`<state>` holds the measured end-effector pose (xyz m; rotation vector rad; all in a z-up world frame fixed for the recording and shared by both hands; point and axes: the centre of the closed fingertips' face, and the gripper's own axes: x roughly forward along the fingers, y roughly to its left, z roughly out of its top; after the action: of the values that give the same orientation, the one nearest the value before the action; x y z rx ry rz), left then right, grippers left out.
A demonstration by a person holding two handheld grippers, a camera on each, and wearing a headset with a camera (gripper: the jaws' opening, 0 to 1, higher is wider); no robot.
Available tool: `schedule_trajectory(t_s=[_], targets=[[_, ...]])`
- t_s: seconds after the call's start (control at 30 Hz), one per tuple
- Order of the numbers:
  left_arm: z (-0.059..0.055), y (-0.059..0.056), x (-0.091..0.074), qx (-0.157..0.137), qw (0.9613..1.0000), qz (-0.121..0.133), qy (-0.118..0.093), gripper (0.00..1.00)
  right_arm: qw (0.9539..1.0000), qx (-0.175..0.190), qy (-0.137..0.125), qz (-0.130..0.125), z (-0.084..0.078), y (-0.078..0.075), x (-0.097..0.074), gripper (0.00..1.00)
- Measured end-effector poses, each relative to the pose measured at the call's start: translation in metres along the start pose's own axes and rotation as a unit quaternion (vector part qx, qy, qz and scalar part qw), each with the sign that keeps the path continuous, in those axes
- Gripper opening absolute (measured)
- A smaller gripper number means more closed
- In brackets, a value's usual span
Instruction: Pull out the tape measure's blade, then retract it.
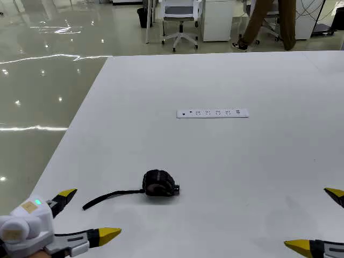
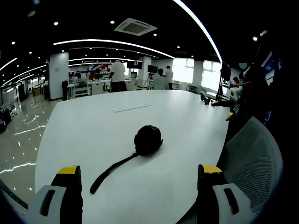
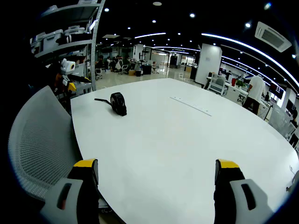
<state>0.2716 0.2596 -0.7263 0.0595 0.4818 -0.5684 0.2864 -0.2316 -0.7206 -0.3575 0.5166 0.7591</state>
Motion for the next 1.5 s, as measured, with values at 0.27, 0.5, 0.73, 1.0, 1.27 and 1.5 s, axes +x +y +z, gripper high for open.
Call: schedule_trajectory(t_s=[0.27,0.5,0.73,1.0,1.27,1.5], targets=[[0.011,0.018,-0.009,0.004,0.9995,0.031,-0.011,1.00,0.9996,-0.013,0.020,0.014,-0.015,0.003,-0.002,1.00],[0.006,0.009,-0.011,0.006,0.9995,0.031,-0.006,1.00,0.9992,-0.004,0.033,0.022,-0.026,0.009,0.004,1.00],[0.000,0.007,-0.007,0.007,0.9997,0.023,0.001,1.00,0.9996,0.000,0.025,0.015,-0.024,0.000,0.001,1.00],[0.004,0.003,-0.005,0.012,0.9998,0.017,-0.001,1.00,0.9995,0.005,0.027,0.019,-0.027,-0.001,0.001,1.00],[0.011,-0.006,0.009,0.013,0.9996,-0.022,0.012,1.00,0.9994,-0.001,0.026,0.022,-0.020,-0.007,0.005,1.00],[0.035,-0.021,0.064,0.112,0.9864,-0.093,0.076,1.00,0.9976,-0.031,0.028,0.055,0.005,-0.008,0.038,1.00]])
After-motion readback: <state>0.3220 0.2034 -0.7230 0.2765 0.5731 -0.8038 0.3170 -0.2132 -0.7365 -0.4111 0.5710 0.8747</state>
